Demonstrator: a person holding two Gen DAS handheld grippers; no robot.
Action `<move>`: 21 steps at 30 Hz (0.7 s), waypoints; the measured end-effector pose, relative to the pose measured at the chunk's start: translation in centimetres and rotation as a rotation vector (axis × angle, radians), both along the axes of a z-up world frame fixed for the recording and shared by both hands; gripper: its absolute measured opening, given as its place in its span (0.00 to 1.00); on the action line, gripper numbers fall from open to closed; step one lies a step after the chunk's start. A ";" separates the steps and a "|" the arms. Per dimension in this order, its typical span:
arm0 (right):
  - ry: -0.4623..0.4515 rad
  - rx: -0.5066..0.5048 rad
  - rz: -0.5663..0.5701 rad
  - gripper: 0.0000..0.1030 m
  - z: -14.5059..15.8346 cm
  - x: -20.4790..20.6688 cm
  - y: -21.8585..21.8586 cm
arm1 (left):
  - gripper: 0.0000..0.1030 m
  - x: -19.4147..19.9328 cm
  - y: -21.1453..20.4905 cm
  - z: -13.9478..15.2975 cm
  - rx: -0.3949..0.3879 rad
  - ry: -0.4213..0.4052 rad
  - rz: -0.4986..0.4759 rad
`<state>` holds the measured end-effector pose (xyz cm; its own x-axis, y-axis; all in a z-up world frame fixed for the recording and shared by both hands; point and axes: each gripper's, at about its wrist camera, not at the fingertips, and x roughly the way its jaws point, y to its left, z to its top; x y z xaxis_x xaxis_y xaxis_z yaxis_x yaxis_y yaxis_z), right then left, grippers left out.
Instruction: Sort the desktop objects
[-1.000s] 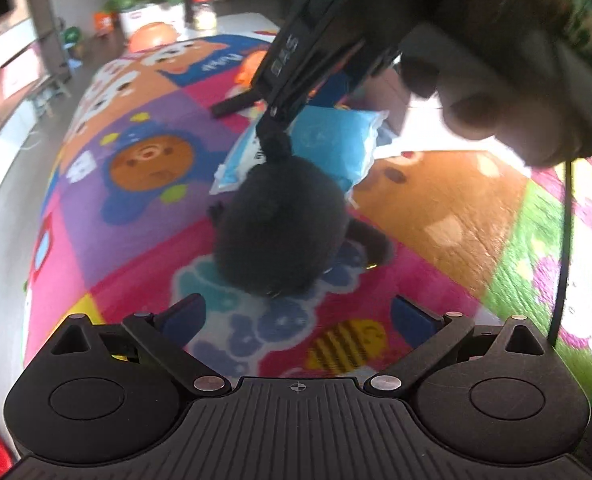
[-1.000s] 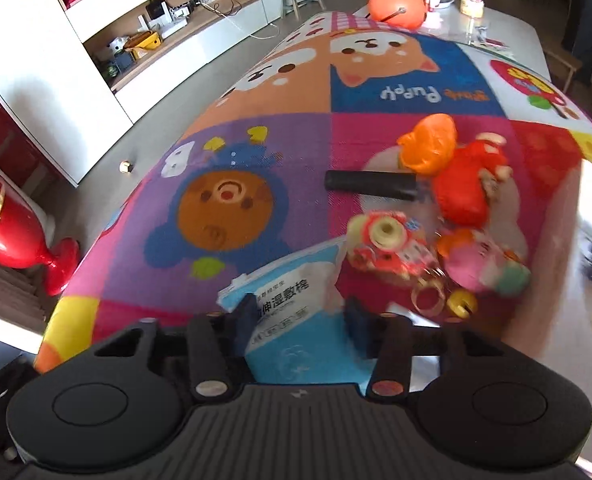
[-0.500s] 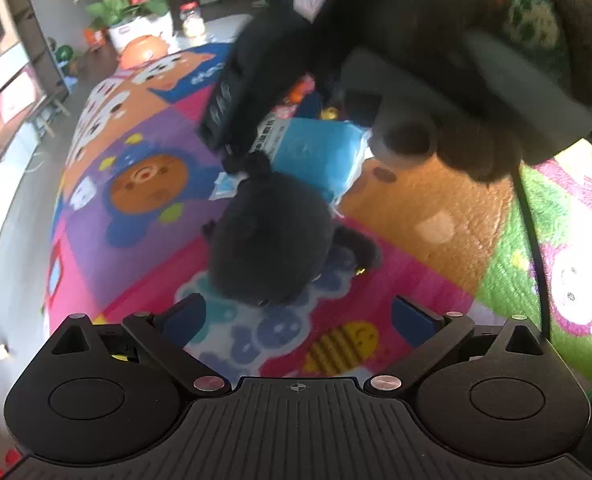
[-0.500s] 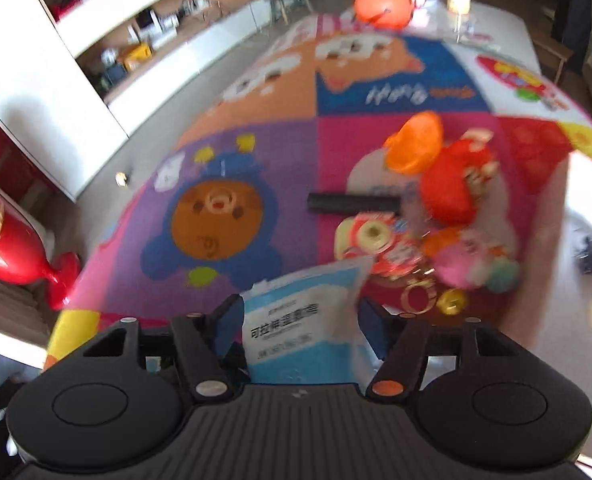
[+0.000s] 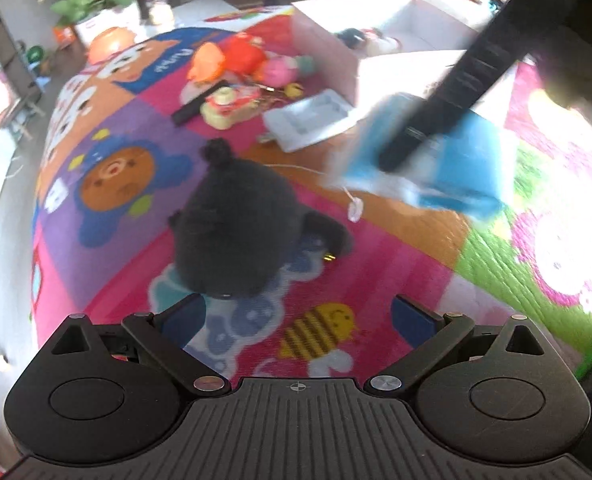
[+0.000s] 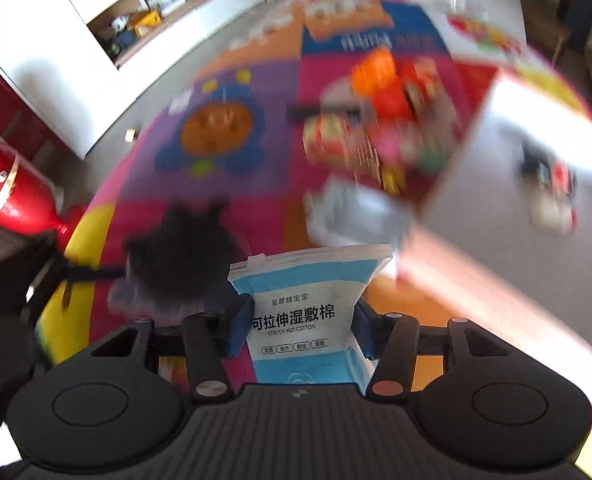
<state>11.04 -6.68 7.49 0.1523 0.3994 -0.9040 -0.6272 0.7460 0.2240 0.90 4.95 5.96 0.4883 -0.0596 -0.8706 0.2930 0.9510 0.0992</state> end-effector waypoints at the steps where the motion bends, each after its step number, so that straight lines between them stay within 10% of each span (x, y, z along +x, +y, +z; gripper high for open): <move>1: 0.038 -0.012 -0.012 0.51 -0.5 -0.3 -1.0 | 0.99 0.0 -0.3 -0.1 0.005 0.009 -0.012; 21: -0.016 -0.088 -0.088 0.74 -3.5 -5.3 -8.6 | 1.00 3.8 -1.4 1.0 0.119 -0.030 -0.011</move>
